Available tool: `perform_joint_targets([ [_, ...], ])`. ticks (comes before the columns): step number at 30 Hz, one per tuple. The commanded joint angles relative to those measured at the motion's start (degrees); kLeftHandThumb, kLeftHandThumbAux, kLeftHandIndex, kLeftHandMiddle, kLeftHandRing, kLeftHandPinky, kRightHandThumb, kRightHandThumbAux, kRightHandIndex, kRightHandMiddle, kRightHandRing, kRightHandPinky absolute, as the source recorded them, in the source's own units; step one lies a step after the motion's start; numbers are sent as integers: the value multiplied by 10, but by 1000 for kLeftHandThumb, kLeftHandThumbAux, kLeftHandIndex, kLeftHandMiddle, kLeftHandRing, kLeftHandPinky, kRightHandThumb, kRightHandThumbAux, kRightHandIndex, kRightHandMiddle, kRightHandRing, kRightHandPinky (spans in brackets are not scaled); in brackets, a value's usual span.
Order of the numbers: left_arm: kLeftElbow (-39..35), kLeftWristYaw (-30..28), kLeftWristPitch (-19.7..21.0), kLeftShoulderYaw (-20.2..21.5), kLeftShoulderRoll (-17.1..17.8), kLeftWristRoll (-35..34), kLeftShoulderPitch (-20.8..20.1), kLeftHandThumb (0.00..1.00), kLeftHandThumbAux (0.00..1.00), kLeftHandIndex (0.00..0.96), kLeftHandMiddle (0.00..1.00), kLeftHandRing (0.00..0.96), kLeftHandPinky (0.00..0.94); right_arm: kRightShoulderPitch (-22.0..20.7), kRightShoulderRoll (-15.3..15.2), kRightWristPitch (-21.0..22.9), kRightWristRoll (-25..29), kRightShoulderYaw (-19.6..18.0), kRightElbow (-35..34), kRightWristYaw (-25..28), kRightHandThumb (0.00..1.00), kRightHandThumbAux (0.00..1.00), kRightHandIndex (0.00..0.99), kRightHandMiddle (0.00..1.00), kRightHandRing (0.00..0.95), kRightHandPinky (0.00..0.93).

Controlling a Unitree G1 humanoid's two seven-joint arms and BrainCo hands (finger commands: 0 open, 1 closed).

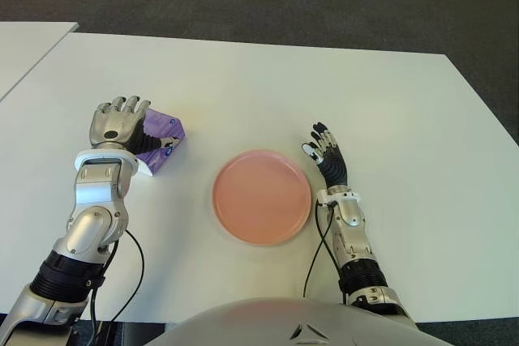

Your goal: Put the tissue paper into the plate.

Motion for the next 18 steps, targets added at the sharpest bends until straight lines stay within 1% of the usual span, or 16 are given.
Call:
perform_joint_targets([
  [1, 51, 9, -9, -9, -2, -5, -14, 0, 280, 0, 0, 0, 0, 42, 1, 36, 2, -1, 46, 0, 0, 603, 0, 0, 0, 0],
  [3, 68, 11, -11, -11, -2, -5, -23, 0, 280, 0, 0, 0, 0, 42, 1, 37, 1, -1, 46, -1, 0, 603, 0, 0, 0, 0],
  [6, 114, 11, -6, -20, -4, 0, -47, 0, 286, 0, 0, 0, 0, 43, 0, 40, 0, 0, 44, -2, 0, 604, 0, 0, 0, 0],
  [8, 129, 11, -1, -24, -5, 4, -54, 0, 288, 0, 0, 0, 0, 44, 0, 40, 1, -1, 42, -1, 0, 605, 0, 0, 0, 0],
  [18, 165, 11, 24, -48, -8, 17, -69, 0, 273, 0, 0, 0, 0, 48, -3, 39, 2, -2, 38, 2, 0, 611, 0, 0, 0, 0],
])
